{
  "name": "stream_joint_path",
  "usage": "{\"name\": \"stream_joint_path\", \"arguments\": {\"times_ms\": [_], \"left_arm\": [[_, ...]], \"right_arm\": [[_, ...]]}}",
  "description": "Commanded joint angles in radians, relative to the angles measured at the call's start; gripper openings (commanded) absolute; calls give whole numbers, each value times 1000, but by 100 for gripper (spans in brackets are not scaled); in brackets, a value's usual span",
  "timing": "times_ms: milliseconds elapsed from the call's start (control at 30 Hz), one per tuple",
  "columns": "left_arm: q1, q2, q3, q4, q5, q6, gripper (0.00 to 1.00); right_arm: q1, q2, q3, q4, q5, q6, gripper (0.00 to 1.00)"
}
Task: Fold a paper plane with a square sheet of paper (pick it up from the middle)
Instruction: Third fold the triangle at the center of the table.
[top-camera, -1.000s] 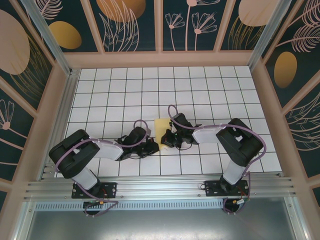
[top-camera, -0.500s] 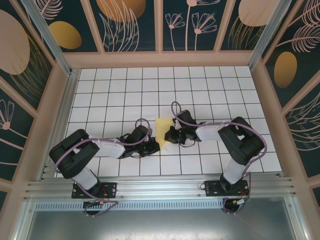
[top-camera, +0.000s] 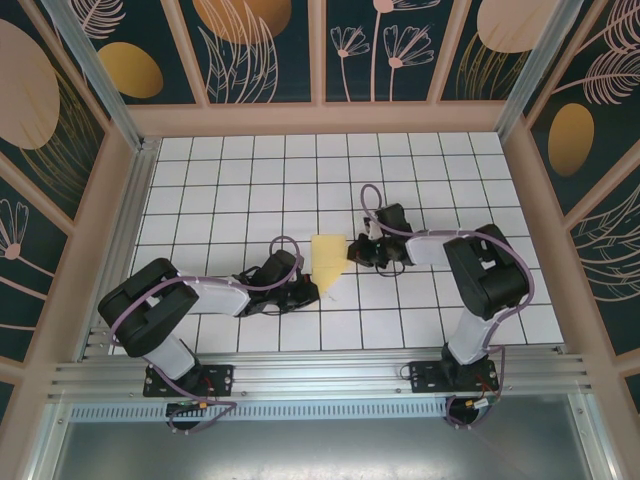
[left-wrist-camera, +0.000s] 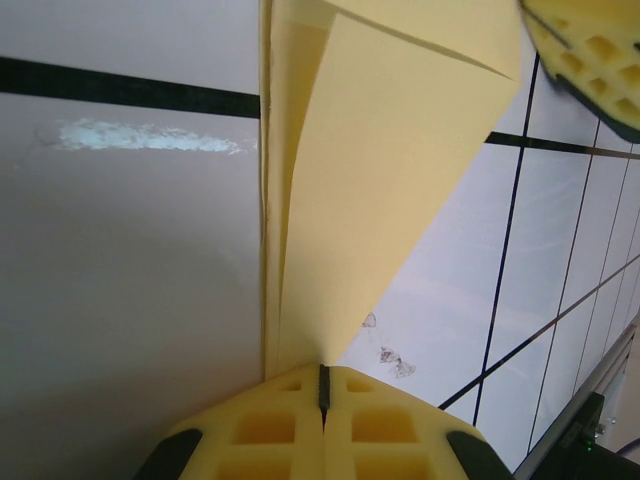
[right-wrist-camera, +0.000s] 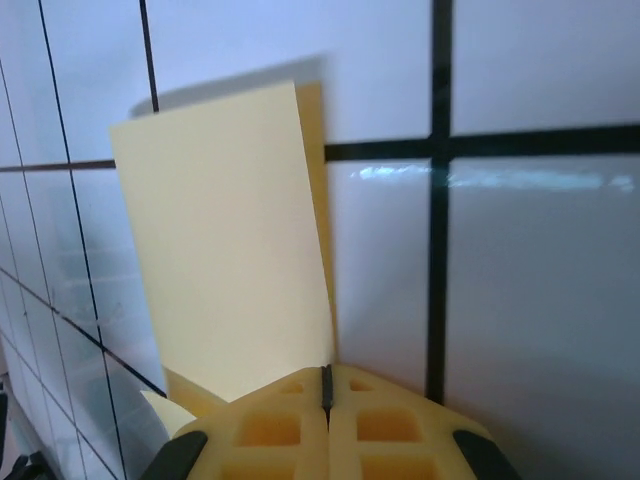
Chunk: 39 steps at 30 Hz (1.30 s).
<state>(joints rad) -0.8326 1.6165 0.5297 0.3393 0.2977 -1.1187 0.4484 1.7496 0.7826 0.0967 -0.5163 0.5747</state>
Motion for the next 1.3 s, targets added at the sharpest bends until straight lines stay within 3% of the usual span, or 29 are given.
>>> {"name": "stream_joint_path", "arguments": {"times_ms": [0, 233, 467, 867, 1000, 1133, 1267], "left_arm": [[-3, 23, -30, -152, -41, 23, 0], [-3, 28, -27, -148, -47, 21, 0], [-3, 25, -29, -152, -47, 23, 0], [-2, 8, -44, -170, -49, 39, 0], [-2, -7, -25, -186, -49, 58, 0], [-3, -78, 28, -231, -63, 97, 11], [-2, -179, 72, -243, -124, 114, 32]], "right_arm": [[35, -101, -16, -11, 11, -28, 4], [212, -109, -98, 16, 34, 89, 3], [228, -23, -70, -14, 25, 76, 2], [-17, -9, -24, -97, 70, 0, 2], [-55, -57, 6, -125, 98, 1, 3], [-56, -212, -28, -138, 138, 21, 12], [-53, -375, -130, -121, 155, 64, 37]]}}
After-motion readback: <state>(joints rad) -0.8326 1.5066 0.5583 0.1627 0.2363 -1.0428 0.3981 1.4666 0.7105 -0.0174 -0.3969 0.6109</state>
